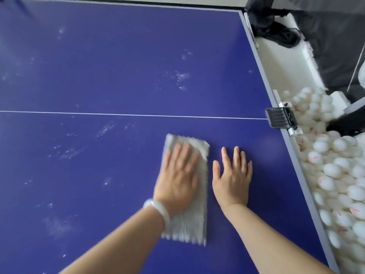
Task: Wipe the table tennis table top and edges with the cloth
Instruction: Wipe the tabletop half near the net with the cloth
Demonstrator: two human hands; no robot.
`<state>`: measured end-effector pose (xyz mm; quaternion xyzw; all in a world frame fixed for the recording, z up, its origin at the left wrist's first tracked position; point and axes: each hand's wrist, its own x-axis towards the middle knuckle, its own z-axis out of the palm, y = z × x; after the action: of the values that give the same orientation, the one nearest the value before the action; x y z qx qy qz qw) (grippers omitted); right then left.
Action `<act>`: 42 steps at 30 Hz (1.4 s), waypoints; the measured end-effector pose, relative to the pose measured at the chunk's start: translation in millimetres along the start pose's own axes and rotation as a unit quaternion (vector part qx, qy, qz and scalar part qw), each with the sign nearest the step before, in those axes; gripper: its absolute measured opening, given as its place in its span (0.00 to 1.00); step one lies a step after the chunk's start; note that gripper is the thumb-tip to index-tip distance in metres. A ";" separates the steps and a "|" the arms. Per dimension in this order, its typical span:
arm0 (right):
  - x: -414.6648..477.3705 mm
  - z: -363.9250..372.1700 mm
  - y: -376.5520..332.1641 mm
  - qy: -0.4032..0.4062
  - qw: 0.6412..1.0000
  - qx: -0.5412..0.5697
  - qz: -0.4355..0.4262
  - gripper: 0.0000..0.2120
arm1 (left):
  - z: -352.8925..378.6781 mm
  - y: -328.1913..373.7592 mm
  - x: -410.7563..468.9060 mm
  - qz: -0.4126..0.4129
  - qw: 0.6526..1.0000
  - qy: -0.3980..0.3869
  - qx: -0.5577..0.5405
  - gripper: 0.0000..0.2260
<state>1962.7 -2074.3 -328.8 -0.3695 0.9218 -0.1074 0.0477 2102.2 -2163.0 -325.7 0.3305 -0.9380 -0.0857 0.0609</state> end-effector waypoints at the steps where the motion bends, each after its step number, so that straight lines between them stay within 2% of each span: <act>1: 0.4 0.3 0.5 0.000 1.000 0.000 -0.005 0.27 | 1.2 8.6 -23.7 0.062 0.998 -0.020 -0.004 0.27; 3: 0.5 1.2 1.4 -0.002 1.000 -0.004 -0.013 0.27 | -3.7 -11.0 -61.4 0.117 0.992 -0.049 0.000 0.27; 4: 0.2 1.7 1.6 -0.001 1.000 -0.008 -0.015 0.28 | -7.3 -32.1 -73.0 0.104 0.994 -0.041 0.002 0.27; 6: -2.5 3.5 -1.3 0.003 1.000 -0.018 -0.018 0.29 | -19.2 -74.4 -87.2 -0.010 1.000 -0.015 0.006 0.27; 8: -1.0 3.6 -1.1 -0.003 0.999 -0.033 -0.014 0.32 | -28.2 -93.5 -86.5 -0.148 0.989 0.001 0.010 0.27; 10: 0.2 2.0 -4.2 -0.018 0.998 -0.060 -0.032 0.30 | -26.1 -91.6 -84.8 -0.176 0.984 0.001 0.010 0.28; 14: -23.8 2.4 -30.7 -0.057 0.979 -0.072 -0.179 0.29 | -23.0 -92.3 -85.9 -0.169 0.986 -0.008 0.015 0.28; 16: -40.9 12.3 -59.9 -0.065 0.987 -0.035 -0.143 0.30 | -23.9 -94.1 -85.6 -0.168 0.986 -0.010 0.019 0.28; 18: -47.2 18.1 -95.2 -0.062 0.997 0.019 -0.046 0.30 | -23.7 -92.9 -85.5 -0.168 0.986 -0.007 0.014 0.28; 20: -48.2 23.9 -119.9 -0.057 0.998 0.032 -0.016 0.30 | -22.7 -93.8 -85.7 -0.164 0.986 -0.010 0.008 0.28; 21: -48.3 27.0 -124.0 -0.050 0.998 0.017 -0.023 0.30 | -21.4 -95.0 -85.9 -0.144 0.989 -0.011 0.008 0.28; 25: -48.2 33.5 -122.9 -0.026 0.999 0.005 -0.028 0.30 | -29.3 -140.5 -69.1 0.033 0.998 -0.043 0.025 0.28; 26: -48.2 34.8 -122.3 -0.020 0.999 0.004 -0.026 0.30 | -32.9 -158.8 -60.3 0.019 0.998 -0.036 0.041 0.27; 30: -48.3 35.5 -123.6 -0.007 1.000 -0.008 -0.025 0.33 | -37.4 -206.0 -24.9 -0.224 0.973 -0.004 0.044 0.28; 33: -49.1 35.3 -122.8 -0.001 1.000 -0.009 -0.029 0.35 | -36.1 -194.9 18.0 -0.286 0.958 0.002 0.016 0.28; 35: -49.8 35.4 -122.2 0.000 1.000 0.000 -0.028 0.32 | -37.4 -171.3 39.2 -0.237 0.971 -0.004 0.020 0.28; 37: -49.3 35.0 -121.2 0.004 1.000 0.005 -0.027 0.29 | -30.1 -138.1 39.0 -0.085 0.995 -0.025 0.043 0.27; 39: -48.9 33.9 -120.6 0.009 1.000 0.010 -0.028 0.29 | -26.3 -126.4 22.6 0.079 0.993 -0.069 0.045 0.26; 40: -49.5 33.7 -120.8 0.012 0.999 0.016 -0.029 0.31 | -30.6 -138.5 18.8 0.134 0.987 -0.075 0.055 0.26; 41: -49.8 33.9 -121.3 0.015 0.999 0.023 -0.029 0.32 | -35.1 -157.2 19.8 0.149 0.984 -0.061 0.071 0.26; 42: -49.9 34.6 -121.9 0.019 0.999 0.026 -0.028 0.33 | -39.6 -178.8 22.7 0.117 0.989 -0.042 0.082 0.25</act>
<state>2086.3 -2131.2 -333.5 -0.3920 0.9085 -0.1400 0.0366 2200.4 -2319.2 -321.7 0.2185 -0.9757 -0.0151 0.0037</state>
